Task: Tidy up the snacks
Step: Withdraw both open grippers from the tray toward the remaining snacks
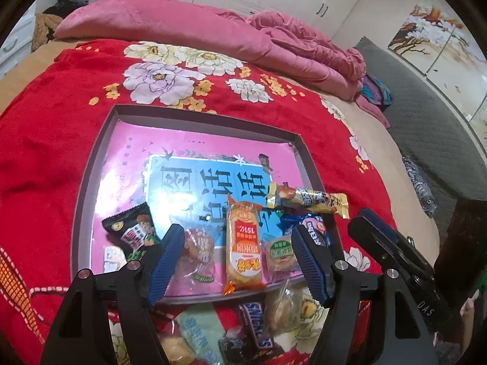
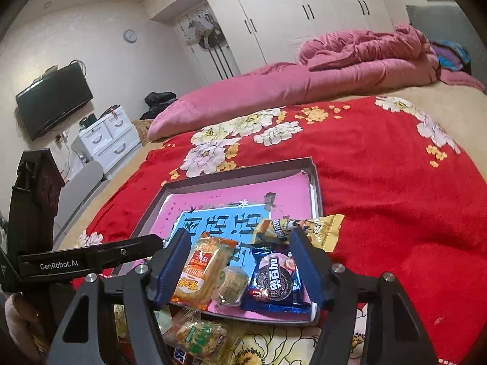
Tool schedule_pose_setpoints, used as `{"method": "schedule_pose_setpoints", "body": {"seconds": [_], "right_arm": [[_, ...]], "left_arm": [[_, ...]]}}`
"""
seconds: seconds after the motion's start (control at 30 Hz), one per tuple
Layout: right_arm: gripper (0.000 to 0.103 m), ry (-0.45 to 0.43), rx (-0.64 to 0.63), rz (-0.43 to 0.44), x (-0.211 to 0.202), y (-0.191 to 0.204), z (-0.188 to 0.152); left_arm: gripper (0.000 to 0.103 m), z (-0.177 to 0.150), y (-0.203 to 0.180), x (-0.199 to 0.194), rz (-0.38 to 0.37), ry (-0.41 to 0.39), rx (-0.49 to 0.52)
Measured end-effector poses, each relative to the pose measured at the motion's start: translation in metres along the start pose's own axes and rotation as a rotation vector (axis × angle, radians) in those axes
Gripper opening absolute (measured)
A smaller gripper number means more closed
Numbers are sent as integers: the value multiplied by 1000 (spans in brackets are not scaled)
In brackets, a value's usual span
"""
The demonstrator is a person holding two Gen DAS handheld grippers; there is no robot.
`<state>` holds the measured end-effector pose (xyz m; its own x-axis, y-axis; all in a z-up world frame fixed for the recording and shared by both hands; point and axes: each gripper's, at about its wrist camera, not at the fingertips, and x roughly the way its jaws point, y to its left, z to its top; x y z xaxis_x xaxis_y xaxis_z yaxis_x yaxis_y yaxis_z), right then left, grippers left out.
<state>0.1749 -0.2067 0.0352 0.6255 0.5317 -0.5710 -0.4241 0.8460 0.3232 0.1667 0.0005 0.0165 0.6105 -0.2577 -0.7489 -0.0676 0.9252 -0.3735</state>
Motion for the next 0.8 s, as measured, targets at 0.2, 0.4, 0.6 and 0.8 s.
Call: {"method": "schedule_pose_setpoints", "body": {"seconds": [0.2, 0.4, 0.6, 0.8], "right_arm": [[74, -20, -62, -16, -8, 13, -3], [79, -47, -96, -9, -16, 19, -5], [82, -47, -102, -6, -18, 22, -8], [86, -44, -94, 11, -22, 19, -11]], "left_arm": [[76, -6, 3, -9, 23, -14, 8], [78, -11, 6, -16, 28, -23, 11], [78, -18, 6, -19, 33, -7, 19], [78, -25, 5, -25, 41, -4, 41]]}}
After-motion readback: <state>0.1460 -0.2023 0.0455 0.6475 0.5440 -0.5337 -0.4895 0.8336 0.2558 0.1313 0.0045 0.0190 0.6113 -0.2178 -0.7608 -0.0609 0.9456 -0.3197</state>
